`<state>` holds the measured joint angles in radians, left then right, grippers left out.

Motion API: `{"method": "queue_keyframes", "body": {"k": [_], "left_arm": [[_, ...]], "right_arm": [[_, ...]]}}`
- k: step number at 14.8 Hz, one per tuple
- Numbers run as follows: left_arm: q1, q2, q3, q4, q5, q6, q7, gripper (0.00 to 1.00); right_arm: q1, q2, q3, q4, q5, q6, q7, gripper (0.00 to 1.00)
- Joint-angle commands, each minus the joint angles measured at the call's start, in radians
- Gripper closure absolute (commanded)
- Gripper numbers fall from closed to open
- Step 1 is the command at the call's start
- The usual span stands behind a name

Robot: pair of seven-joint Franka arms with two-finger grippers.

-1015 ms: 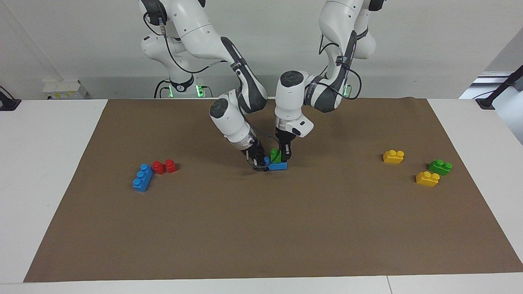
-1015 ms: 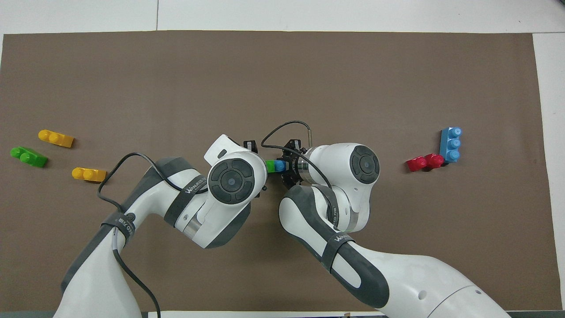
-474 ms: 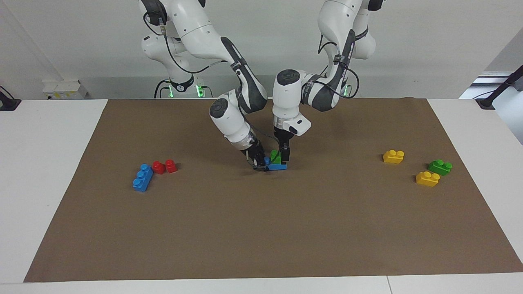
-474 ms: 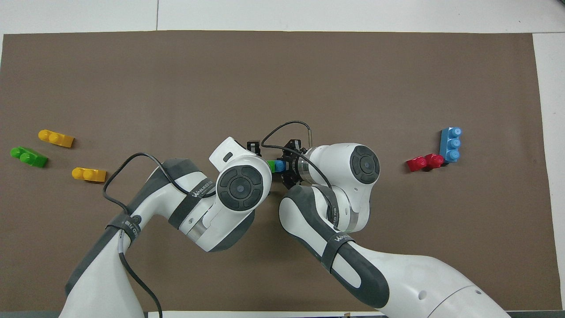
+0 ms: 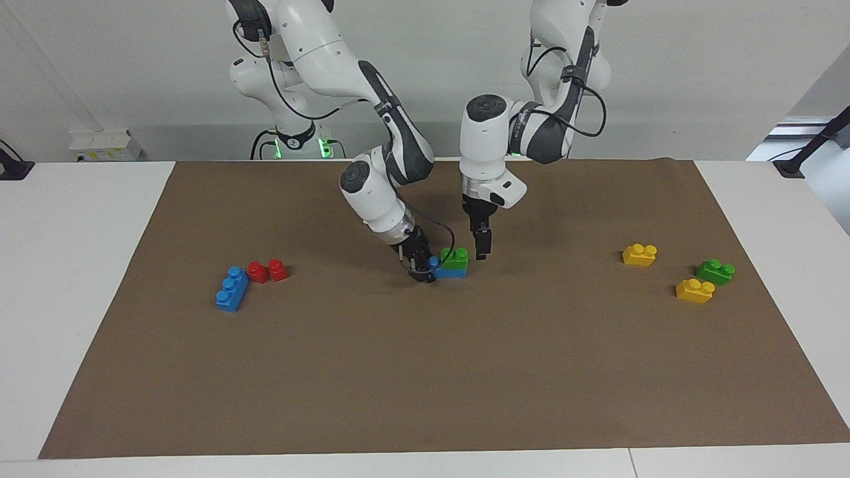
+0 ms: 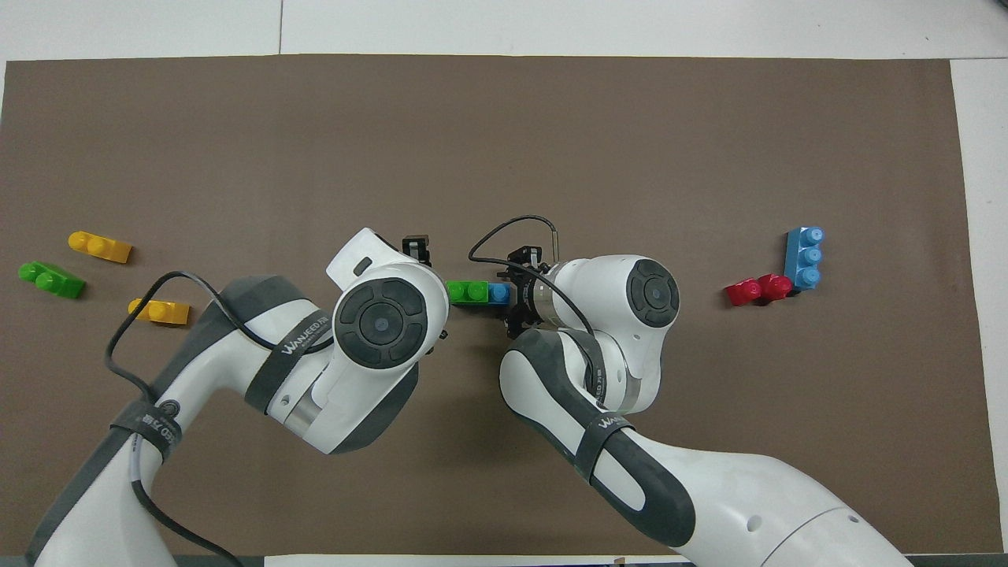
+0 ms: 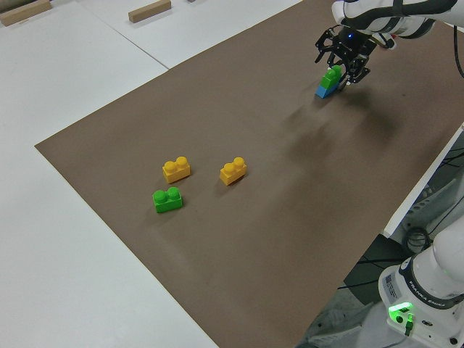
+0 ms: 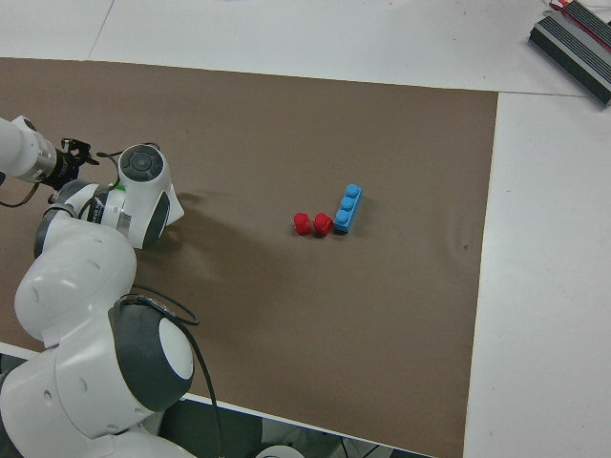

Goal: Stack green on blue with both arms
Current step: 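Open both grippers and release the joined green and blue bricks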

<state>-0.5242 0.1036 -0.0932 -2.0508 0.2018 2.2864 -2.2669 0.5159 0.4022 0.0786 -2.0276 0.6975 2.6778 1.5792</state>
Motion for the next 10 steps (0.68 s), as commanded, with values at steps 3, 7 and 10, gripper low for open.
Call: {"method": "queue_keyframes", "body": {"k": [3, 7, 10], "left_arm": [[0.064, -0.059, -0.003, 0.014, 0.015, -0.103, 0.095, 0.00], [0.121, -0.093, -0.005, 0.021, 0.008, -0.136, 0.182, 0.00], [0.165, -0.102, -0.003, 0.040, 0.007, -0.165, 0.259, 0.00]], "right_arm": [[-0.053, -0.008, 0.004, -0.017, 0.034, -0.030, -0.021, 0.07], [-0.144, -0.051, 0.000, -0.019, 0.033, -0.140, -0.039, 0.04], [-0.227, -0.109, -0.002, -0.016, 0.022, -0.223, -0.154, 0.01]]}}
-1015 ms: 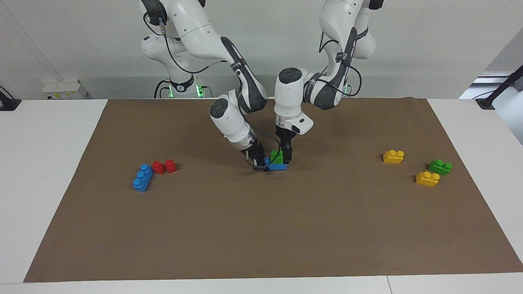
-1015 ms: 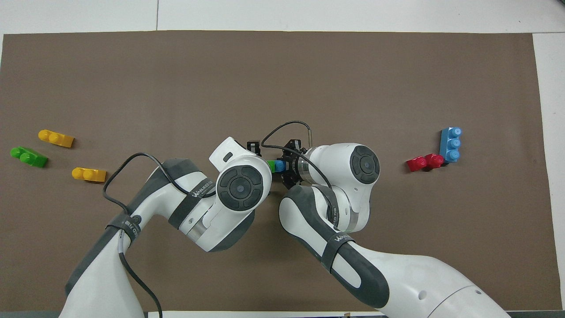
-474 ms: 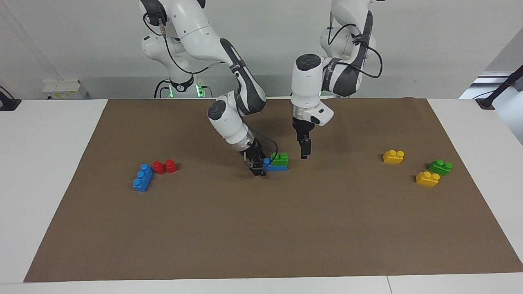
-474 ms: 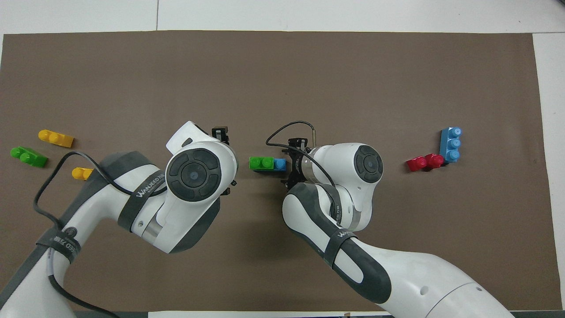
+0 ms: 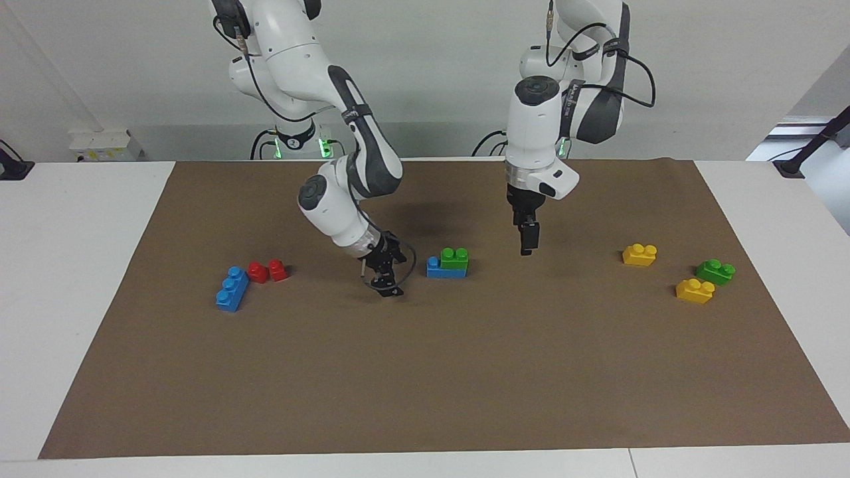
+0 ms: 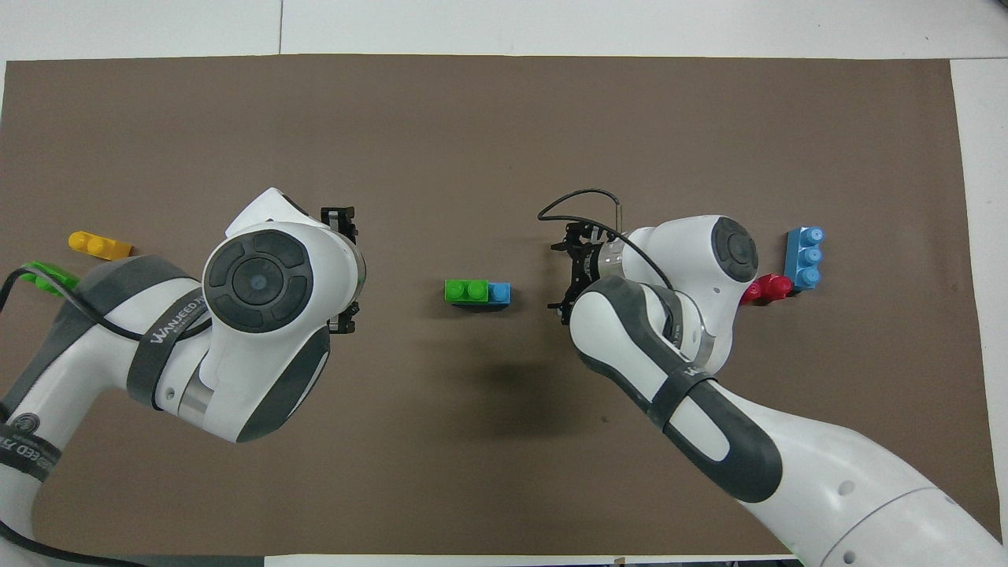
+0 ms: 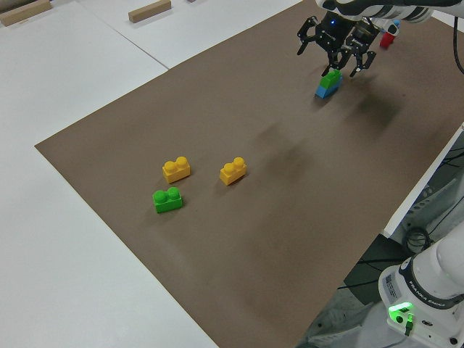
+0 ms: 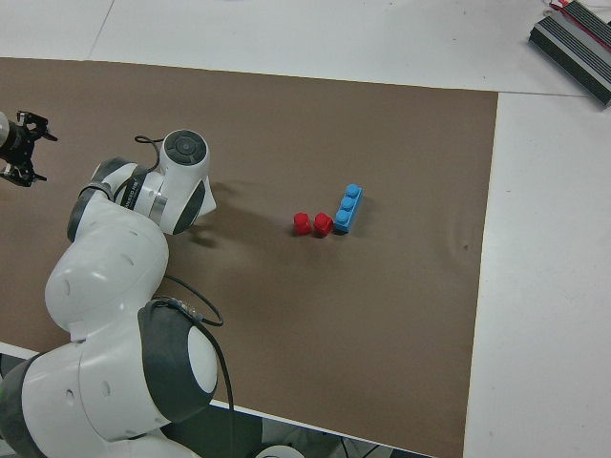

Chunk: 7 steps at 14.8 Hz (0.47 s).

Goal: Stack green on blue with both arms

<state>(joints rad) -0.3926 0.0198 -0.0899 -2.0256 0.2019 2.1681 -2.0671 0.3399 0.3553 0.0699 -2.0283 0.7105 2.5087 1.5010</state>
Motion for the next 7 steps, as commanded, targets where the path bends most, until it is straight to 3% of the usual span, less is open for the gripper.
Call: {"method": "queue_keyframes", "body": {"k": [1, 7], "left_arm": [[0.052, -0.023, -0.007, 0.019, 0.002, -0.054, 0.094, 0.00], [0.181, -0.090, 0.004, 0.024, -0.059, -0.099, 0.384, 0.00]], "right_arm": [[-0.067, -0.085, 0.005, -0.012, 0.003, -0.077, -0.114, 0.00], [-0.215, -0.185, 0.004, 0.097, -0.277, -0.377, -0.422, 0.00]]}}
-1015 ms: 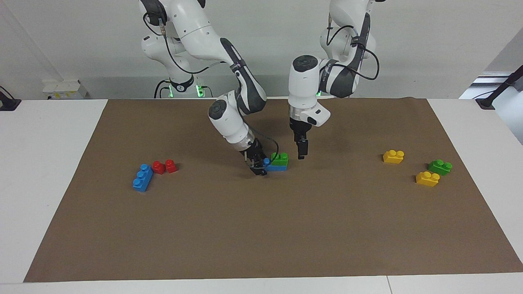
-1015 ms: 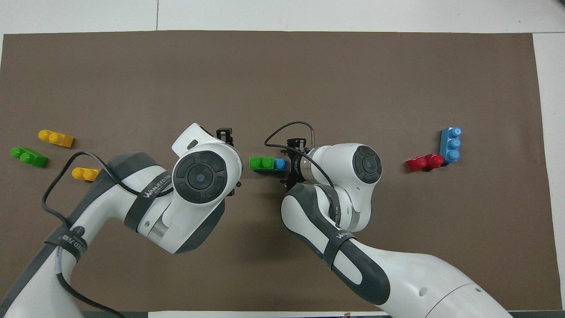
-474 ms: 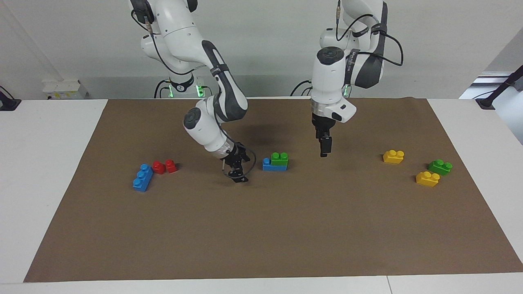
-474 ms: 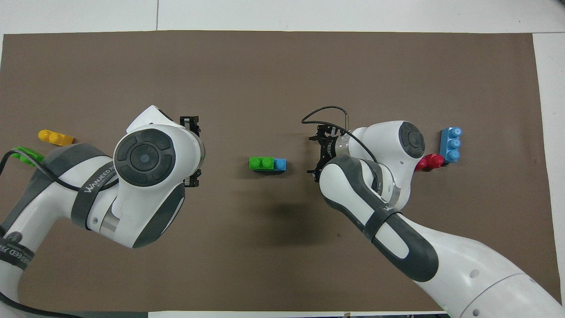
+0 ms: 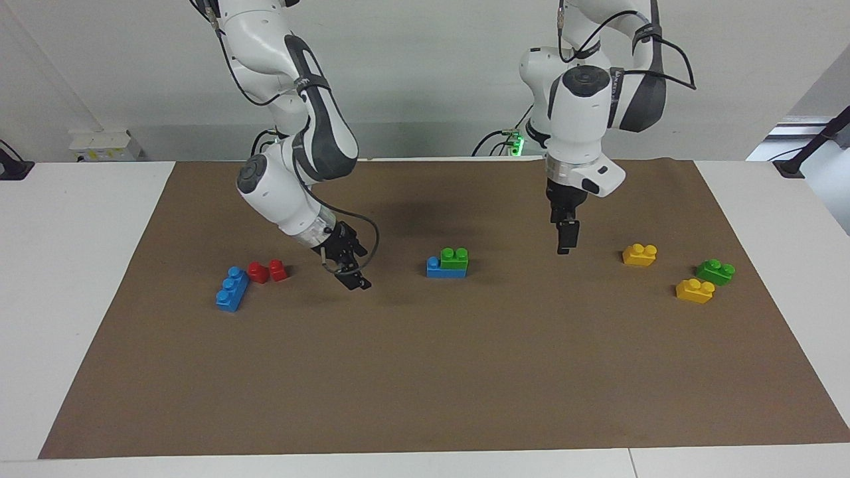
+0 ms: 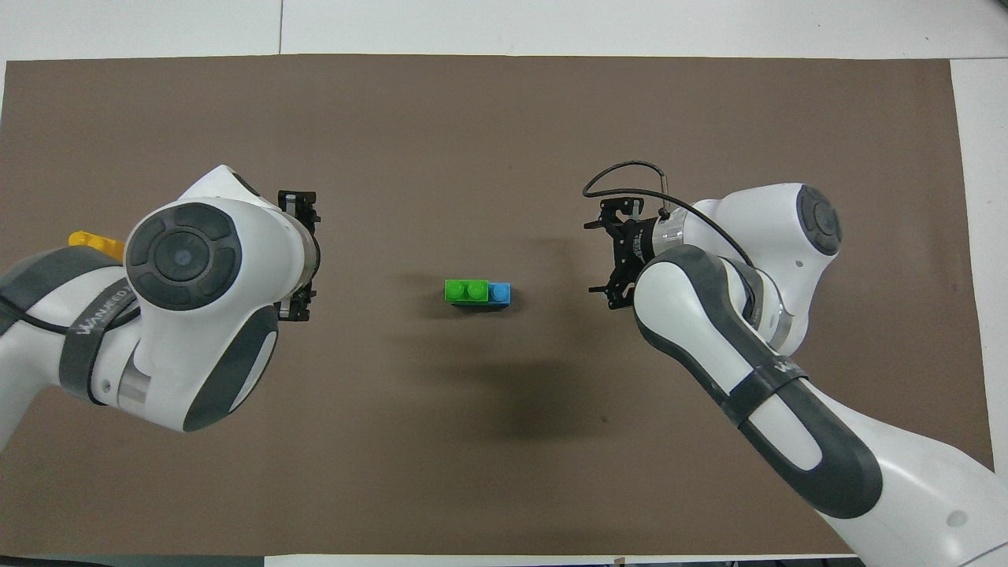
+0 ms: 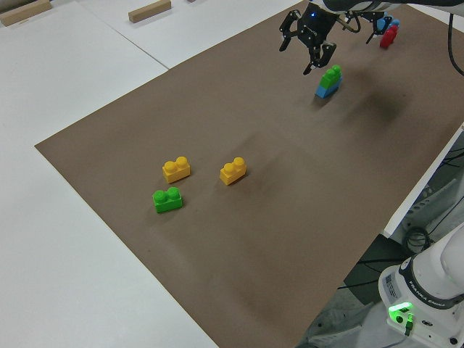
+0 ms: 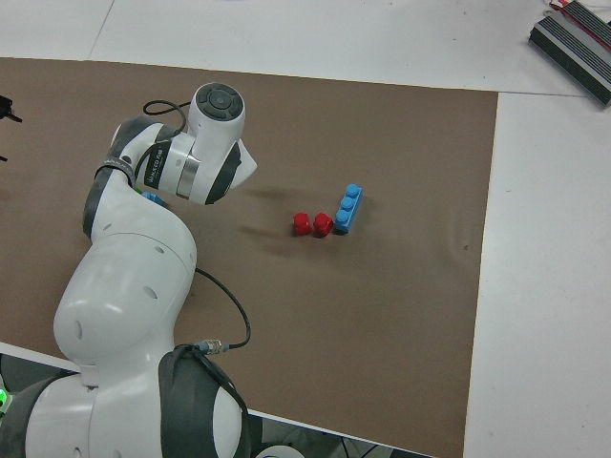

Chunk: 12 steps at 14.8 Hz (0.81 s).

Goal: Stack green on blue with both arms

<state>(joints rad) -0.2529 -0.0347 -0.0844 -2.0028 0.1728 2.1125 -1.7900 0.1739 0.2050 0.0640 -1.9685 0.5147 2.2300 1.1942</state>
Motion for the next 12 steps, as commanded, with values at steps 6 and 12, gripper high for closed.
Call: {"method": "queue_keyframes", "body": {"k": [6, 12], "left_arm": [[0.182, -0.054, 0.000, 0.059, -0.073, -0.097, 0.424, 0.00], [0.224, -0.050, 0.003, 0.087, -0.076, -0.131, 0.765, 0.00]], "right_arm": [[-0.132, -0.166, 0.010, 0.085, -0.292, -0.325, -0.591, 0.00], [-0.198, -0.277, 0.008, 0.095, -0.399, -0.472, -0.971, 0.00]]}}
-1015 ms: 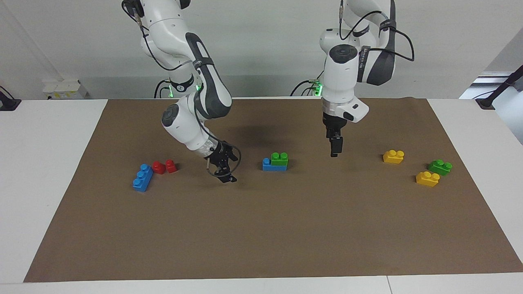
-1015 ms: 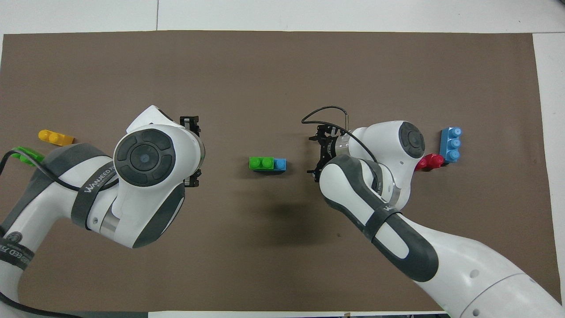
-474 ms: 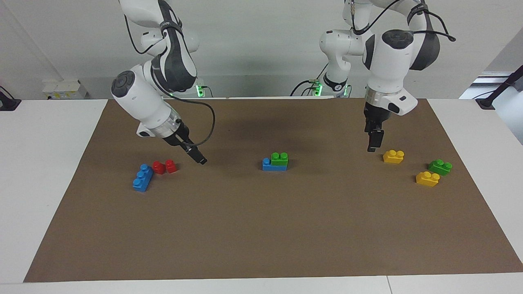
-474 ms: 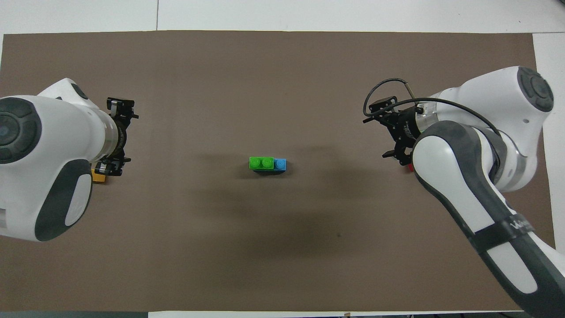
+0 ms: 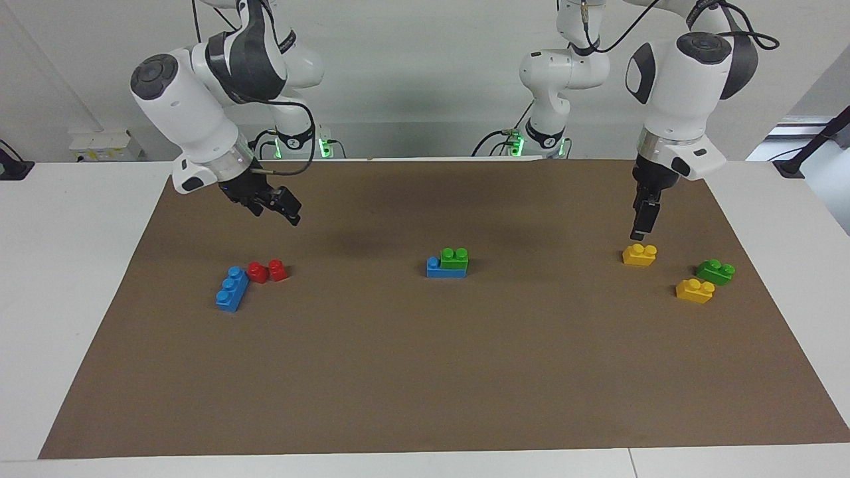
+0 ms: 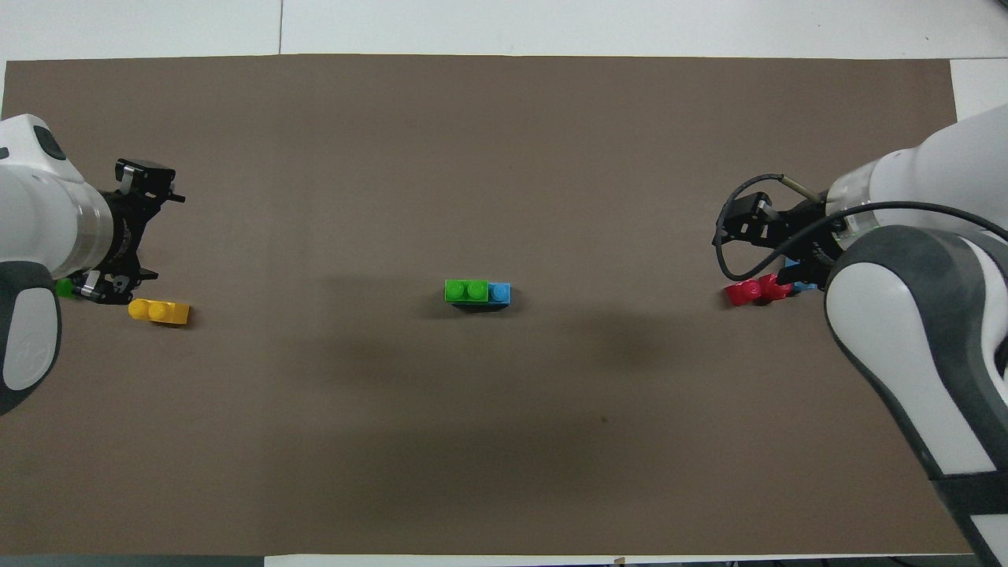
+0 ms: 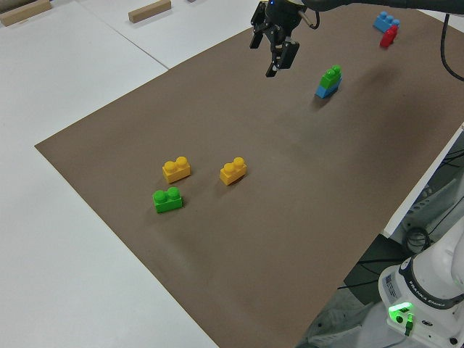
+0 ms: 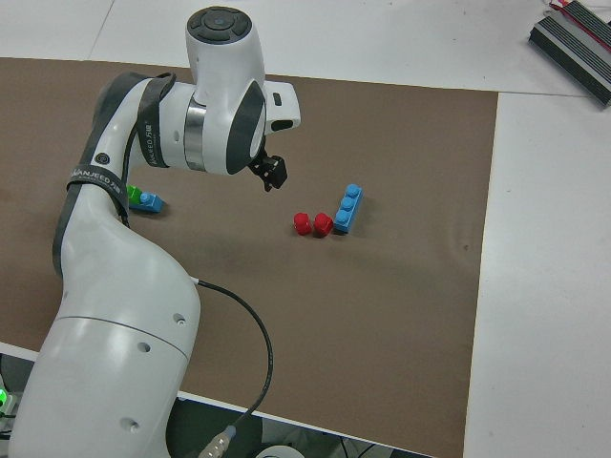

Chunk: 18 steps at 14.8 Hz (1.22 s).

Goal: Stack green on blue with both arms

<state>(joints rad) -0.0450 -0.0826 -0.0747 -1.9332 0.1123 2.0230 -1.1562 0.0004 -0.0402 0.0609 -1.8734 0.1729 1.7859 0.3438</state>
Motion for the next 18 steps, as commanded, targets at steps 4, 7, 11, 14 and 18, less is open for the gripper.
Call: {"method": "queue_keyframes", "body": {"k": [4, 7, 11, 14, 18], "left_arm": [[0.037, -0.002, -0.007, 0.020, -0.016, -0.058, 0.425, 0.00], [0.036, 0.001, -0.007, 0.036, -0.016, -0.076, 0.579, 0.00], [0.036, 0.021, 0.000, 0.103, -0.037, -0.154, 0.814, 0.00], [0.036, 0.026, 0.007, 0.151, -0.051, -0.234, 0.895, 0.00], [0.034, 0.023, 0.007, 0.221, -0.051, -0.380, 0.990, 0.00]], "right_arm": [[-0.051, -0.026, 0.011, 0.066, -0.127, -0.092, -0.313, 0.00], [-0.057, -0.007, 0.014, 0.143, -0.184, -0.131, -0.348, 0.00], [-0.051, -0.009, 0.013, 0.161, -0.207, -0.160, -0.350, 0.00], [-0.053, -0.010, 0.013, 0.160, -0.211, -0.157, -0.345, 0.00], [-0.065, -0.010, 0.013, 0.157, -0.217, -0.157, -0.345, 0.00]]}}
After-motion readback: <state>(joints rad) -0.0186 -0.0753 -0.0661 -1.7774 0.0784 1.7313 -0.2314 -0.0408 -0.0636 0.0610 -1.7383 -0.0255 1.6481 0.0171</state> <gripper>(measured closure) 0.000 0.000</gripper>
